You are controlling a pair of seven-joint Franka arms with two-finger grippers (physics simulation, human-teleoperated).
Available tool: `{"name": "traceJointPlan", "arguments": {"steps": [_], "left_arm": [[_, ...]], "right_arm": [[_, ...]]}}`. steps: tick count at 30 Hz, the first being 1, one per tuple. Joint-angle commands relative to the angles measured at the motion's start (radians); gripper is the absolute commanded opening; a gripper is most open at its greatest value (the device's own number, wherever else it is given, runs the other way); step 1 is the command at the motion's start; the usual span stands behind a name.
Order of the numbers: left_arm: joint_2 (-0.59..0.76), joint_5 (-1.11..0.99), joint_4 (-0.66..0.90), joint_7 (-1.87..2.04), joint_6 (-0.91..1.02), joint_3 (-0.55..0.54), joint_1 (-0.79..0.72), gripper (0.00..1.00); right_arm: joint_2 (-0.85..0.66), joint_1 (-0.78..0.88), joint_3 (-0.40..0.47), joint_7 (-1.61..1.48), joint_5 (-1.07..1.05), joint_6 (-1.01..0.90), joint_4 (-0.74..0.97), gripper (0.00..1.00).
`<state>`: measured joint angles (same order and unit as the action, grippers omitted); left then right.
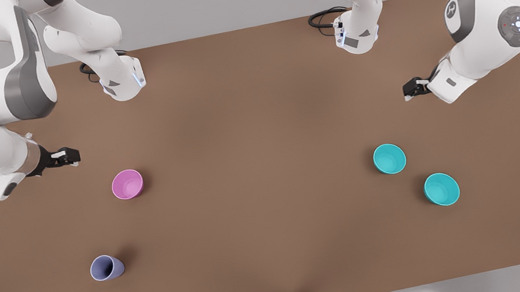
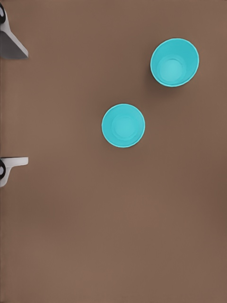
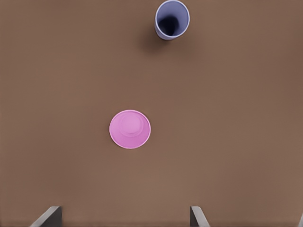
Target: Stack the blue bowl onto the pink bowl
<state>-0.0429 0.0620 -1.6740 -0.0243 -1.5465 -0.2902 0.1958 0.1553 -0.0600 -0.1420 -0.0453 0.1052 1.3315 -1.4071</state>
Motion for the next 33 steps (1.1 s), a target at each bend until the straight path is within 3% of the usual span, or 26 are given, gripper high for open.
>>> {"name": "traceJointPlan", "arguments": {"steps": [1, 3, 6, 11, 17, 30, 31, 33], "left_arm": [[0.0, -0.001, 0.0, -0.005, 0.006, -0.003, 0.031, 1.0], [-0.003, -0.001, 0.0, -0.005, 0.006, -0.003, 0.031, 1.0], [-0.006, -0.001, -0.001, -0.006, 0.006, -0.003, 0.031, 1.0], [-0.032, -0.001, -0.001, -0.005, 0.008, -0.001, 0.033, 1.0], [-0.051, -0.001, -0.001, -0.005, 0.036, -0.001, 0.037, 1.0], [-0.051, -0.001, 0.004, -0.005, 0.055, 0.0, 0.037, 1.0], [-0.051, -0.001, 0.004, -0.005, 0.055, 0.0, 0.037, 1.0], [-0.051, -0.001, 0.007, -0.003, 0.055, 0.0, 0.037, 1.0]], "right_arm": [[0.0, 0.0, -0.001, 0.002, -0.002, -0.006, 0.0, 1.0], [0.026, -0.004, 0.001, 0.001, -0.002, -0.021, 0.02, 1.0], [0.203, -0.006, 0.001, 0.099, 0.016, -0.13, -0.029, 1.0], [0.265, -0.06, 0.001, 0.162, 0.019, 0.294, -0.276, 1.0], [0.268, -0.158, -0.002, 0.134, -0.033, 0.65, -0.544, 1.0], [0.359, -0.17, -0.004, 0.133, -0.105, 0.684, -0.618, 1.0], [0.362, -0.173, -0.004, 0.131, -0.105, 0.684, -0.618, 0.97], [0.363, -0.178, -0.005, 0.121, -0.104, 0.676, -0.616, 0.5]]}}
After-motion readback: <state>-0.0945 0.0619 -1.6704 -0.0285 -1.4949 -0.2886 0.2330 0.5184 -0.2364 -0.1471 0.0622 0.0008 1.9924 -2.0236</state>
